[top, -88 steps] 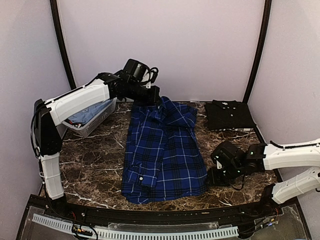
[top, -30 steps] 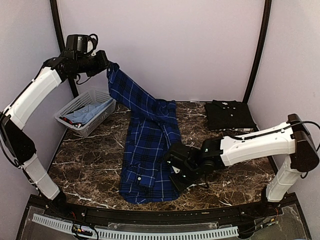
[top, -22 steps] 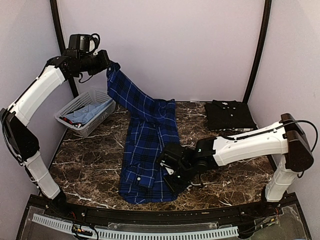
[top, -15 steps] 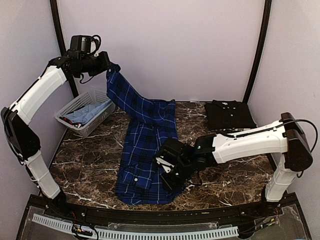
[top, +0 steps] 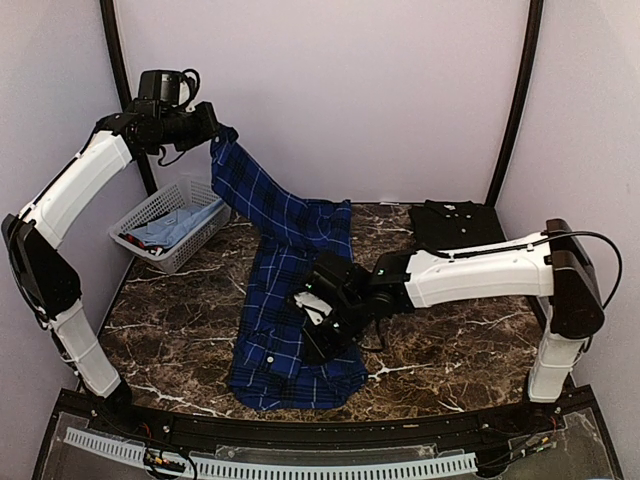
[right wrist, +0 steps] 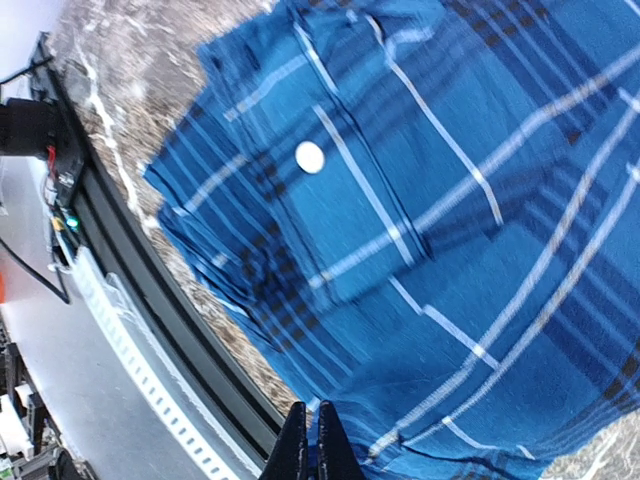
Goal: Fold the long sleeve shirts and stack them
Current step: Fold the 1/3-folded shirt at the center of the board, then adjust the rectangle-folded shirt at the center of the board.
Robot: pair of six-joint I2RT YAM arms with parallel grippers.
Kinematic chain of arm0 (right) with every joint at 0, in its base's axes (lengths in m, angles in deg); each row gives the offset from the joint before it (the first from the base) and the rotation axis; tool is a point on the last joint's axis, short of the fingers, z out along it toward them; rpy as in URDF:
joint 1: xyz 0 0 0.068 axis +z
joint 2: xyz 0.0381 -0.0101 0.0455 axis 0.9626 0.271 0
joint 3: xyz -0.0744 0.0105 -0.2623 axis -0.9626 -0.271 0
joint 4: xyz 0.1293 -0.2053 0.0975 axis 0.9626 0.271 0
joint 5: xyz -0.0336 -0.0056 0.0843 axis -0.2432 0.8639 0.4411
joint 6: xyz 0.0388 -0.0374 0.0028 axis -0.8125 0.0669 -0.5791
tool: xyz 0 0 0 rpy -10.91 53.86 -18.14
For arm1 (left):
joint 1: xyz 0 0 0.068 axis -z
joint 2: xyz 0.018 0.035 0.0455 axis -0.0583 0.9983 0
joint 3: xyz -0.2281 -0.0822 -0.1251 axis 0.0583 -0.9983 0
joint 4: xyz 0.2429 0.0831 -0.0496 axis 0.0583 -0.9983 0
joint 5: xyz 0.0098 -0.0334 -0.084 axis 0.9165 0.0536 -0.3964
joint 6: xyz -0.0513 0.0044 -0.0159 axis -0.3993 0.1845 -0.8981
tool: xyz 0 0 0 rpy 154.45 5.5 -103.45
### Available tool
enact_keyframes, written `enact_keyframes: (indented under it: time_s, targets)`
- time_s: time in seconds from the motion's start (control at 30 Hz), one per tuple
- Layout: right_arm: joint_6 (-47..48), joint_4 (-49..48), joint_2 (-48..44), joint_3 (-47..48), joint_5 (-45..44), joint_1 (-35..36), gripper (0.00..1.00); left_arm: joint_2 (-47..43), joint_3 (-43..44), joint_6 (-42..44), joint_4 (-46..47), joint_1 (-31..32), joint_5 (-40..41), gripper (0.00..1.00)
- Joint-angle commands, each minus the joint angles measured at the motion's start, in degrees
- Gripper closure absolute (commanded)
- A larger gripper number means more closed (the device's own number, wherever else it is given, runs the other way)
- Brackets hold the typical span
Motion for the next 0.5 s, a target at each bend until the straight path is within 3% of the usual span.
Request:
enact_keyframes:
  time_s: [0.0,0.2,0.47]
  targets:
    - [0.92,-0.69,1.96,2.05,3.91,-0.18,0.96,-0.50,1.71,1.12,0.26,-0.57,0.29,1.00]
    - [-0.02,-2.60,2.31,0.21,4.35,0.70,0.95,-0.63,1.72,1.38,0.26,-0.66,0.14,1.00]
    - [2.13,5.57,-1.67,2.40,-13.72,4.18,0.71,-0.69,1.68,1.40,0.29,-0.71,0.23,1.00]
